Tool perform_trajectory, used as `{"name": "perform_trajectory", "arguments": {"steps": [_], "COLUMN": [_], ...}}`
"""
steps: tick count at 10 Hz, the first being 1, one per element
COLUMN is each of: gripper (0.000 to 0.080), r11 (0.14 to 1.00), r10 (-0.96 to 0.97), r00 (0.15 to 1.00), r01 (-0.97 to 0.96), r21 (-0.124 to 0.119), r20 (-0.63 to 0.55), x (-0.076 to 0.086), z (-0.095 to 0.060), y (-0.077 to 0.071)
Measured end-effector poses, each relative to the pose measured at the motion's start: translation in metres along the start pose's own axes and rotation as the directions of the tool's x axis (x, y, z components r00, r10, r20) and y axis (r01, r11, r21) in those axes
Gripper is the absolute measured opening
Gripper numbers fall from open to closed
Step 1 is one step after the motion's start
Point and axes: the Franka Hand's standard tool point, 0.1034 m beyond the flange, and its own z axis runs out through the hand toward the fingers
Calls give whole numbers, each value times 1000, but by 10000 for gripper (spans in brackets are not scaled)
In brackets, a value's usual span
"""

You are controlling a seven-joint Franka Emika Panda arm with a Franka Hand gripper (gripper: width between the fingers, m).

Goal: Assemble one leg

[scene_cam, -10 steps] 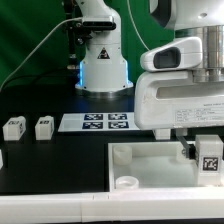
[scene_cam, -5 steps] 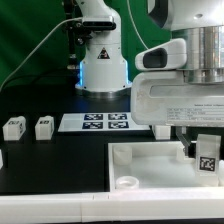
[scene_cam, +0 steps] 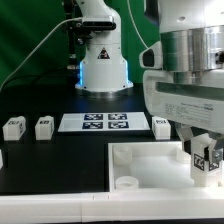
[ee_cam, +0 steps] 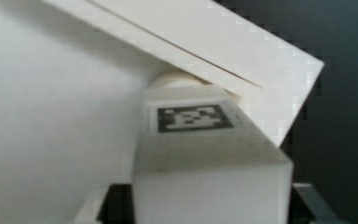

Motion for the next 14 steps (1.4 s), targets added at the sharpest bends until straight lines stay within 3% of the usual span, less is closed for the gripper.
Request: {"name": "perform_trajectory", "arguments": {"steps": [3,4,6,8,9,10,12,14], "gripper": [300,300,300,300,481,592,638,646], "r11": [915,873,780,784,785,786,828,932], "r10": [403,486,625,620,619,618,561,361], "r00": [914,871,778,782,783,784,826,931], "r01": [-404,-487,-626,-621,-619,-618,-561,-361], "r21": [9,2,-10,-11,-12,-12,-8,-7], "r20": [56,66,63,62,61,61,61,49], "x": [-3,-4,-5,-5,-5,-5,-6,-14], "z": [0,0,1,2,3,3,4,8], "y": [3,4,5,5,6,6,6,11]}}
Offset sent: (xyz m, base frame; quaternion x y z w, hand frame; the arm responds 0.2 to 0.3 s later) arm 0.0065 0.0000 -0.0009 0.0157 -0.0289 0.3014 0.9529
